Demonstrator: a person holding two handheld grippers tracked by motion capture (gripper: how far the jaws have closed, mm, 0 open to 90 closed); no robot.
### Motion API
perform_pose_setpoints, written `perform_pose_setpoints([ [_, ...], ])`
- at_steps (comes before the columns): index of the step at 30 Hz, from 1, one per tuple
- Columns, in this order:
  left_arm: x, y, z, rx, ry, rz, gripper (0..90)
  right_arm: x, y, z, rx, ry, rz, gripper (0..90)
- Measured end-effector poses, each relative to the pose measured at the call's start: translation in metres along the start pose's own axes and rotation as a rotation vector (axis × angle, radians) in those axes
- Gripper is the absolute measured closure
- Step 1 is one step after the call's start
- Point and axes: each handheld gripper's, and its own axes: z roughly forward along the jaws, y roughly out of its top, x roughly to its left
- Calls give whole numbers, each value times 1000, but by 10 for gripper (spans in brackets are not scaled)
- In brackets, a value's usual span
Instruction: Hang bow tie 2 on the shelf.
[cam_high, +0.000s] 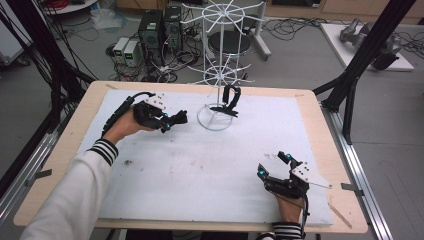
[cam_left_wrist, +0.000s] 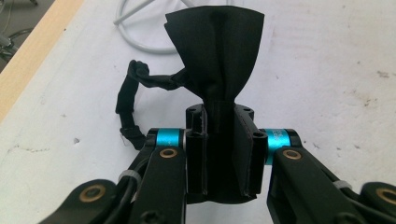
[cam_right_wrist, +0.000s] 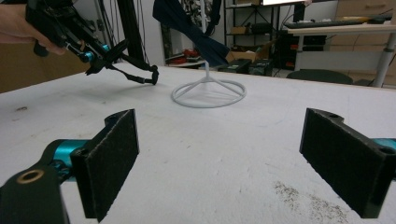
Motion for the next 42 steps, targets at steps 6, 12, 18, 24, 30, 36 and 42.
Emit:
perform_pose_setpoints([
  [6, -1, -1, -7, -57, -7, -45, 763, 1, 0, 0, -7, -8, -14, 111],
  [12, -1, -2, -17, -126, 3, -121, 763, 3, 0, 0, -3, -13, -22, 111],
  [18, -2, -5, -30, -224, 12, -186, 764, 3, -1, 0, -8, -18, -37, 111],
  [24, -2, -4, -40, -269, 35, -207, 764, 3, -1, 0, -8, -21, -35, 111],
  [30, -2, -2, -45, -338, 25, -246, 765, 3, -1, 0, -9, -21, -39, 111],
  [36, -5, 4, -52, -383, 33, -248, 765, 4, -1, 0, -10, -22, -42, 111],
  [42, -7, 13, -62, -416, 56, -258, 766, 5, -1, 0, -7, -24, -44, 111],
])
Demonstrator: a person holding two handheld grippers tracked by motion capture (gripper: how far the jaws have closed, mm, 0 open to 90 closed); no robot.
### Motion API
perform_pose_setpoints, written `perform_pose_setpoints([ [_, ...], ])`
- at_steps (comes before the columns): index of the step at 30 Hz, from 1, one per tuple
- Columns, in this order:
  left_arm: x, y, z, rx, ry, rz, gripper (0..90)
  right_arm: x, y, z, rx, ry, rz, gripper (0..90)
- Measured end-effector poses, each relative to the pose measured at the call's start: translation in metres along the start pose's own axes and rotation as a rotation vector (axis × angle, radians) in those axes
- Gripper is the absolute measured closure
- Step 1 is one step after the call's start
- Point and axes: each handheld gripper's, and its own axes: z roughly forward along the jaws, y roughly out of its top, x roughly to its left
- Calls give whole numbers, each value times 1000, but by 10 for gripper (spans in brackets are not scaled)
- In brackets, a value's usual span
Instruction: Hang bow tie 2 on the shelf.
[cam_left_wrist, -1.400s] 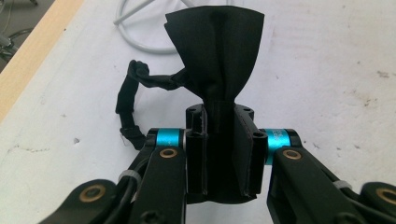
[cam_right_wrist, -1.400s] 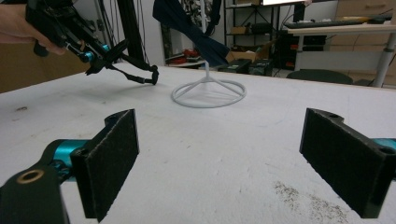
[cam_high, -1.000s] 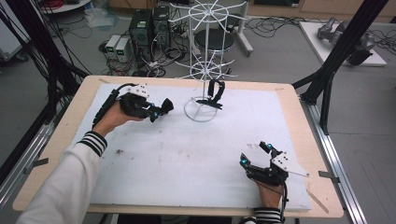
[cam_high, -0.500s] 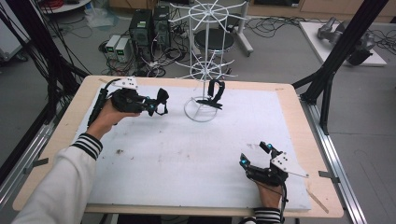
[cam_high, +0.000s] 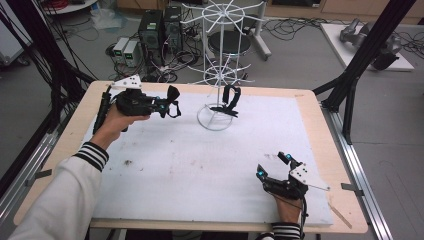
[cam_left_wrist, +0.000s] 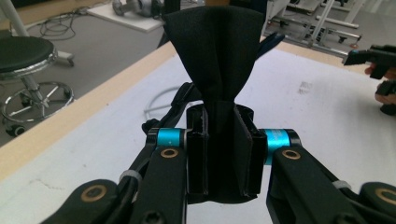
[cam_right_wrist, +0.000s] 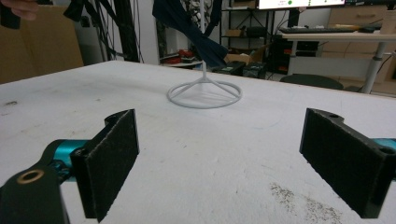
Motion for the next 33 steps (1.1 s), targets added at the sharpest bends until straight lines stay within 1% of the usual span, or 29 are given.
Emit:
perform_pose_setpoints([
  [2, -3, 5, -1, -6, 9, 5, 766, 0, 0, 0, 0, 0, -2, 111],
  [6, -7, 14, -1, -24, 9, 16, 766, 0, 0, 0, -1, -1, -1, 111],
  [7, -7, 15, -1, -31, 9, 13, 766, 0, 0, 0, -3, -2, -3, 111],
  [9, -9, 18, 0, -31, 13, 17, 766, 0, 0, 0, -4, -2, -3, 111],
  [13, -10, 24, 0, -40, 22, 21, 766, 0, 0, 0, -2, -5, 2, 111],
  [15, -11, 27, 1, -47, 29, 16, 766, 0, 0, 0, -1, -4, 2, 111],
  [19, -11, 33, 1, -50, 41, 21, 766, 0, 0, 0, -3, -3, -3, 111],
  [21, -11, 36, 1, -49, 50, 25, 766, 0, 0, 0, 0, -5, 2, 111],
  [22, -11, 37, 2, -57, 51, 19, 766, 0, 0, 0, -4, -4, -5, 111],
  [26, -12, 43, 2, -48, 67, 30, 766, 0, 0, 0, -1, -2, -2, 111],
  [30, -11, 51, 3, -56, 75, 33, 766, 0, 0, 0, 2, -4, 5, 111],
  [33, -11, 56, 5, -61, 80, 30, 766, 0, 0, 0, -4, -3, -4, 111],
])
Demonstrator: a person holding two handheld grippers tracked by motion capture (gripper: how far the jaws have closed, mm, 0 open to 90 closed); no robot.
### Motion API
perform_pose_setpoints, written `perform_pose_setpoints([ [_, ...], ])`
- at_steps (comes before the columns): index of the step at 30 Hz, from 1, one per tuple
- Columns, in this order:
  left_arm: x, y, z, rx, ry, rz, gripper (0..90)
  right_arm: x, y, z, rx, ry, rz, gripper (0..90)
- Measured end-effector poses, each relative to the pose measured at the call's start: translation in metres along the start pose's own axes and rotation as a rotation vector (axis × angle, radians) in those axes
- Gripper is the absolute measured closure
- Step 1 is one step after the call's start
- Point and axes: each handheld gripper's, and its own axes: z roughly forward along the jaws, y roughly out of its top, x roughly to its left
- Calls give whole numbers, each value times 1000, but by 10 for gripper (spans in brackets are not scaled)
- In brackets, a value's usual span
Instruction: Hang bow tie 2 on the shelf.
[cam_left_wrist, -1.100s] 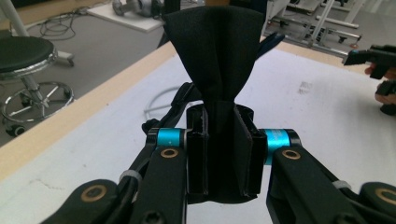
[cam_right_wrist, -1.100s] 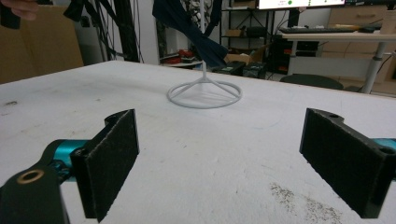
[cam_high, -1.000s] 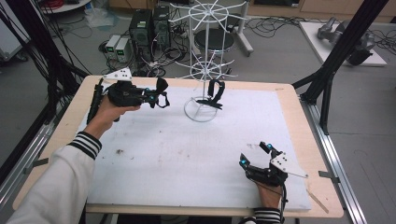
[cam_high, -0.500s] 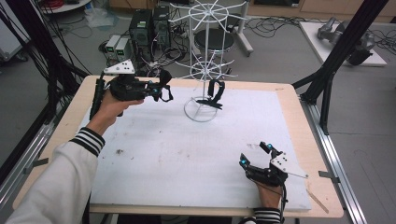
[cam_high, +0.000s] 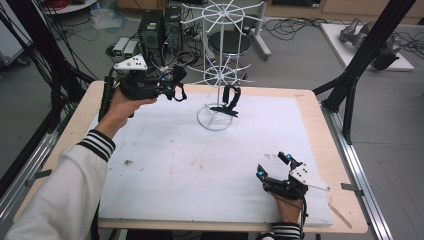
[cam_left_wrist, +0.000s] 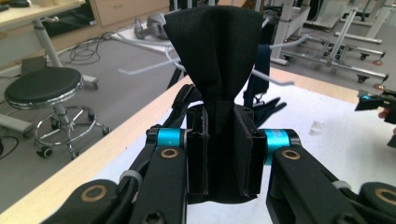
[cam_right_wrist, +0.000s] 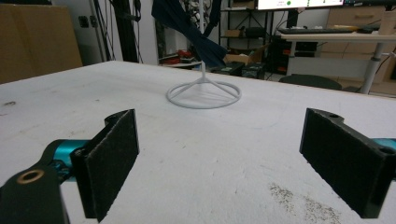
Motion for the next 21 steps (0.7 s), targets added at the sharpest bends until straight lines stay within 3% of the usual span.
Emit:
perform_pose_setpoints([
  [21, -8, 12, 14, -4, 11, -11, 766, 1, 0, -1, 4, -2, 6, 111],
])
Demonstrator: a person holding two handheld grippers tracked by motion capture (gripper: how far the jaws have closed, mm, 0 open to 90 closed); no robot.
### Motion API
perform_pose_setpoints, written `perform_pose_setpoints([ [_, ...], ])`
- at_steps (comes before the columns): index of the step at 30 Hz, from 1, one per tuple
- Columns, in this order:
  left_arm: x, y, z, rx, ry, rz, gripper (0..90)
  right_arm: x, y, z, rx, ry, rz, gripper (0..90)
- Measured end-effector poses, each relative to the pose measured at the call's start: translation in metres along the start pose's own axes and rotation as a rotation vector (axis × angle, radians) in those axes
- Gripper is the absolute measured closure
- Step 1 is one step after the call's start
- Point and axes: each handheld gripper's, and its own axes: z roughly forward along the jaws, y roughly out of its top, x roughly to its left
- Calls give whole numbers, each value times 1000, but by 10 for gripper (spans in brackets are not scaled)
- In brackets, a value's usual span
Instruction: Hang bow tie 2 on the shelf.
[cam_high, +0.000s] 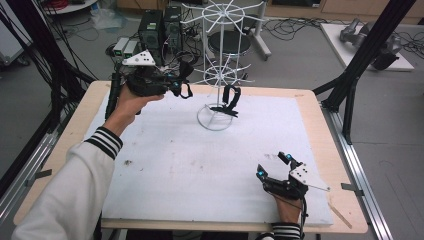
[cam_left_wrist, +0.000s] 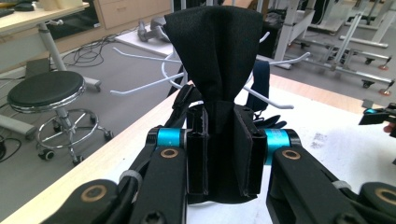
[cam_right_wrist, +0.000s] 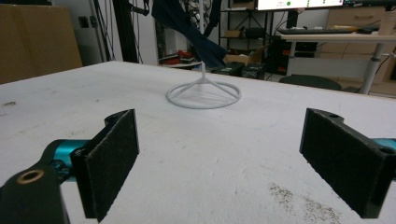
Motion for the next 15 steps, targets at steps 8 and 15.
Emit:
perform_pose_setpoints([
  [8, -3, 3, 6, 2, -2, 7, 766, 0, 0, 0, 0, 1, 2, 111],
  [15, -6, 4, 11, 5, -12, 6, 765, 0, 0, 0, -2, 1, 0, 111],
])
